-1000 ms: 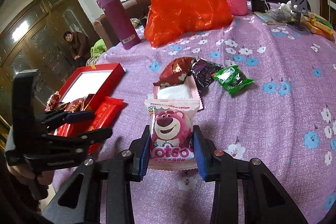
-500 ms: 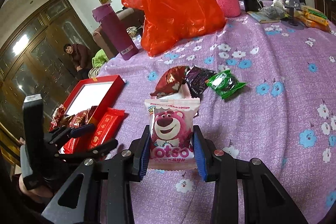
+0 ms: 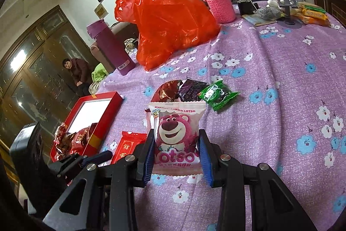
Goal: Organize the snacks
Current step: 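Grasp the long red packet with gold characters using the left gripper while the right holds the Lotso bag, then carry the red packet and Lotso bag over the red box with both grippers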
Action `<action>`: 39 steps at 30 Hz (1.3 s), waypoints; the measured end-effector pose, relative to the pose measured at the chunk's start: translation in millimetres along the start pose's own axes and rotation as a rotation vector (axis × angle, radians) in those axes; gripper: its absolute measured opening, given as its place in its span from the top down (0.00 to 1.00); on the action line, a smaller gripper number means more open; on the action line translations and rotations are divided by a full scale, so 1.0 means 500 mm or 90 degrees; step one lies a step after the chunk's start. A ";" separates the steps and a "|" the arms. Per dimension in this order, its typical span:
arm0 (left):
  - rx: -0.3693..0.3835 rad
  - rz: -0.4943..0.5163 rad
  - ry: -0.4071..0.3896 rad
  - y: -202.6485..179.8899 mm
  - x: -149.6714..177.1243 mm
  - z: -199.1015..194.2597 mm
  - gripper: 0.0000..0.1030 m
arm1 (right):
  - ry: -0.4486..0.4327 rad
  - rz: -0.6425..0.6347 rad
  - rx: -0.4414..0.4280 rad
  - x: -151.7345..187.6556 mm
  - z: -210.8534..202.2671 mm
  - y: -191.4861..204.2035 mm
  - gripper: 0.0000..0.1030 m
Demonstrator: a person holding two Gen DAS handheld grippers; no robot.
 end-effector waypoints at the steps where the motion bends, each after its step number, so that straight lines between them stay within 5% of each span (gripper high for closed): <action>1: -0.017 -0.014 0.011 0.008 0.001 0.001 0.33 | 0.003 0.001 0.000 0.000 0.002 0.000 0.63; 4: -0.034 -0.041 0.027 0.003 0.001 0.007 0.33 | 0.007 -0.004 0.004 0.002 0.005 0.003 0.63; 10: -0.015 0.009 0.063 -0.065 0.004 0.036 0.30 | 0.009 0.003 0.005 0.004 0.007 0.000 0.63; 14: -0.030 0.007 0.045 -0.058 -0.002 0.043 0.31 | 0.009 0.001 0.002 0.005 0.007 0.003 0.63; 19: -0.030 0.024 0.020 -0.059 -0.003 0.039 0.52 | 0.008 0.002 0.000 0.005 0.004 0.003 0.63; 31: -0.052 0.038 -0.014 -0.044 0.003 0.001 0.54 | 0.009 0.004 -0.010 0.005 0.006 0.005 0.63; 39: -0.079 0.023 -0.061 0.011 0.014 -0.070 0.54 | 0.070 0.032 -0.061 0.019 0.039 0.021 0.63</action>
Point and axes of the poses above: each gripper's, at about its wrist camera, not at the fingertips, and z roughly the way its jaws point, y to its left, x to its underside, the point moved 3 cm from there along z, roughly the way its jaws point, and after that the axes turned 9 degrees about z, right-handed, at the moved point
